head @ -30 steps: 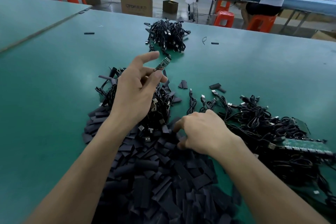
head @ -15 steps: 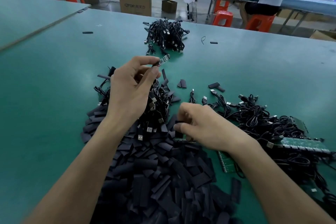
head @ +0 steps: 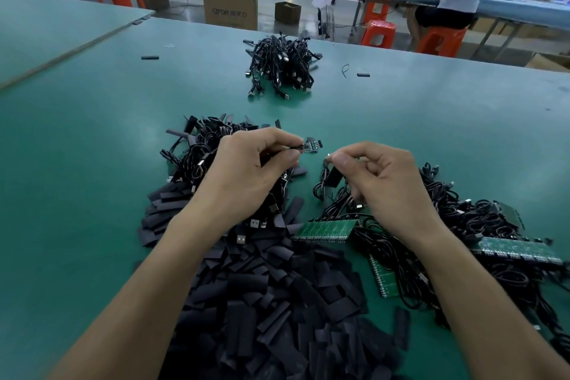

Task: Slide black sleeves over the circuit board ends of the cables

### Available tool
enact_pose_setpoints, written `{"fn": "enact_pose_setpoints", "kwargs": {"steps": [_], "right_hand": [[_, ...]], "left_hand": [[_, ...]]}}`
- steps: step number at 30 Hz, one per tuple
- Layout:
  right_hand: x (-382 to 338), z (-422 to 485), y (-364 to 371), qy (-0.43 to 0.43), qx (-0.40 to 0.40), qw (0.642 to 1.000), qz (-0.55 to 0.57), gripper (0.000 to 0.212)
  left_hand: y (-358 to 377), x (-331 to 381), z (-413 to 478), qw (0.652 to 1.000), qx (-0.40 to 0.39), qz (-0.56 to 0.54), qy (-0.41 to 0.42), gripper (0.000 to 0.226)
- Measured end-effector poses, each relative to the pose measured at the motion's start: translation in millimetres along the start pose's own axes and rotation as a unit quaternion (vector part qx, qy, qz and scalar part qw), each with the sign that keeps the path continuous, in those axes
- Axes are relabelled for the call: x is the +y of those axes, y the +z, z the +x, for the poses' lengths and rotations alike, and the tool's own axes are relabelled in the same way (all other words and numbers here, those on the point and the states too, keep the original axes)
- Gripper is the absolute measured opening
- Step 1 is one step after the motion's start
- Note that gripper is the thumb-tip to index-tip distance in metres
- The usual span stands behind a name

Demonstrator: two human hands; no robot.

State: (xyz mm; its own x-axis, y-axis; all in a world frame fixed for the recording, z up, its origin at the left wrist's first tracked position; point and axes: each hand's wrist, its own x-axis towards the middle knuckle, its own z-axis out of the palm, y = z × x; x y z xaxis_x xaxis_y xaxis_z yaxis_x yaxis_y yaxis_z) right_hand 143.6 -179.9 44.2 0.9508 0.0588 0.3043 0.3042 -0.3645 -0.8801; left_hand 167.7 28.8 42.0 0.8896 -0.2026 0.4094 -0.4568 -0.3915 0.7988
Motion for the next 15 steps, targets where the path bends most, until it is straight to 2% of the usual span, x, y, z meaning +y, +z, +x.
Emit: {"fn": "enact_pose_setpoints", "kwargs": {"steps": [5,12,15], "right_hand": [[-0.2,-3.2,1.7,-0.016,0.017,1.000,0.018,0.008],[2.3,-2.9,2.2,-0.029,0.032,0.999,0.034,0.035],[4.9,-2.6,2.3,-0.019,0.047,0.998,0.041,0.033]], "left_hand": [[0.7,0.3,0.0,1.000,0.001,0.009,-0.014,0.019],[2.3,0.3,0.0,1.000,-0.008,0.011,-0.017,0.018],[2.5,-0.1,0.1,1.000,-0.012,0.014,-0.017,0.018]]}}
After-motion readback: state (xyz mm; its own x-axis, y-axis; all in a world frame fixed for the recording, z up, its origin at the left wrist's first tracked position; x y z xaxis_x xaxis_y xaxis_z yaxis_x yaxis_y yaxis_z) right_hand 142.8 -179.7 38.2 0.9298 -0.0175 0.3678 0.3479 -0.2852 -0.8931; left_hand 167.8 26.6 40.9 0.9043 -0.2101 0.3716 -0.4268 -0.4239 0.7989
